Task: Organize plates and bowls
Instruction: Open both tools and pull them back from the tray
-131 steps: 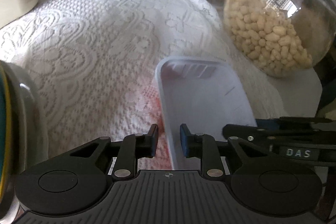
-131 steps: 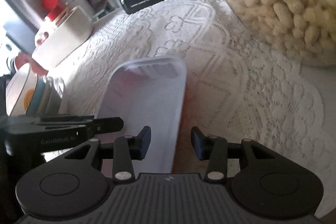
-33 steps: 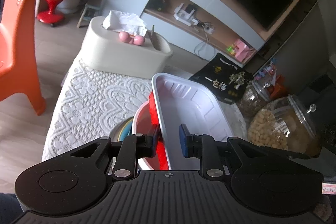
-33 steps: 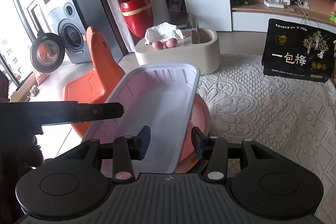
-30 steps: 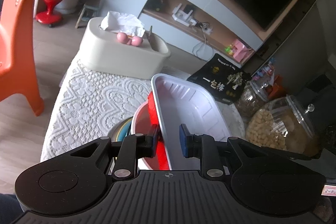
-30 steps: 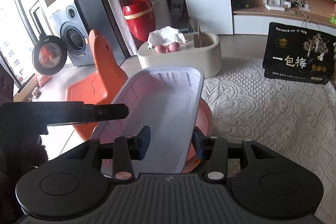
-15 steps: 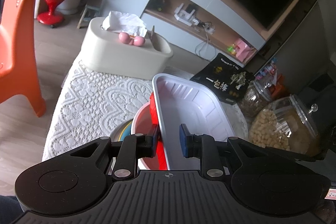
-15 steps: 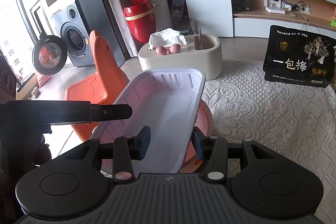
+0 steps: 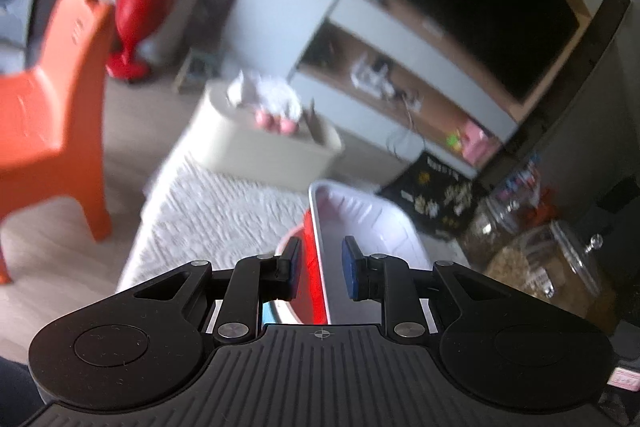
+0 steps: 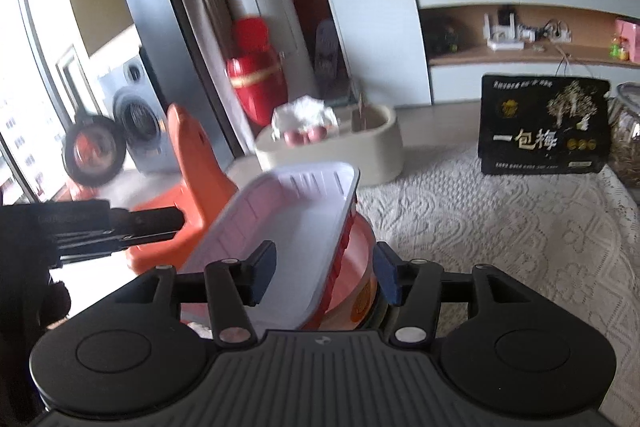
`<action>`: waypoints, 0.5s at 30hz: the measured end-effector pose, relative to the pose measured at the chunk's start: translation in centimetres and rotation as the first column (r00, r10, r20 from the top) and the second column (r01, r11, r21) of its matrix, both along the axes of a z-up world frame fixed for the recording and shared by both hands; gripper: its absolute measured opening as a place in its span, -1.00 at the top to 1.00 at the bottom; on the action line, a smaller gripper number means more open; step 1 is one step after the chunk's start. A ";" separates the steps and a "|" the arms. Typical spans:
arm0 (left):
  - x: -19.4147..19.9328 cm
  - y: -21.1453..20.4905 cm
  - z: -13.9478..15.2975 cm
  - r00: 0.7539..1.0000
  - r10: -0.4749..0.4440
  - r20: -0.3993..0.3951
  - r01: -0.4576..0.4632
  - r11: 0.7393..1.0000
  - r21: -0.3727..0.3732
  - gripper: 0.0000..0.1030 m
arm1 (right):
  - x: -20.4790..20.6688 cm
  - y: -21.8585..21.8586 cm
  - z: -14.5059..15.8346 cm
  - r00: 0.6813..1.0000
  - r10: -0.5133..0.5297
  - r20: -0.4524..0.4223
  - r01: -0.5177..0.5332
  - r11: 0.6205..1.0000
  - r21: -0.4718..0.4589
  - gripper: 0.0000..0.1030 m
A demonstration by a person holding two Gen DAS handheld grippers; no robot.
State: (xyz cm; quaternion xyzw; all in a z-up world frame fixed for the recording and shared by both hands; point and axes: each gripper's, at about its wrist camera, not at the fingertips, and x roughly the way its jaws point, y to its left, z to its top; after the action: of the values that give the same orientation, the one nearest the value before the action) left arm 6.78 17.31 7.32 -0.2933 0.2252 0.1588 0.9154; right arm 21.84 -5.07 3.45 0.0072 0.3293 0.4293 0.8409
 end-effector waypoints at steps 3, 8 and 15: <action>-2.9 -3.4 0.7 0.999 0.028 0.044 -0.033 0.990 0.137 0.54 | -1.9 -2.1 0.8 0.999 -0.026 0.041 0.024 0.999 0.043 -0.18; -6.4 -9.1 -0.5 0.999 0.000 -0.052 0.013 0.969 0.245 0.64 | -6.0 -5.6 0.3 0.997 -0.070 0.011 0.070 0.997 0.035 -0.30; -9.6 -14.6 -2.7 0.985 -0.035 -0.171 0.081 0.959 0.270 0.67 | -12.4 -8.3 -2.0 0.996 -0.086 -0.007 0.086 0.995 -0.057 -0.31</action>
State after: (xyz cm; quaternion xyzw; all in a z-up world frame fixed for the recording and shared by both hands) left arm -2.83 2.68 4.64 -0.1421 0.2841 0.1851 0.9300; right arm 9.49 -13.37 1.42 -0.0005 0.3449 0.3832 0.8569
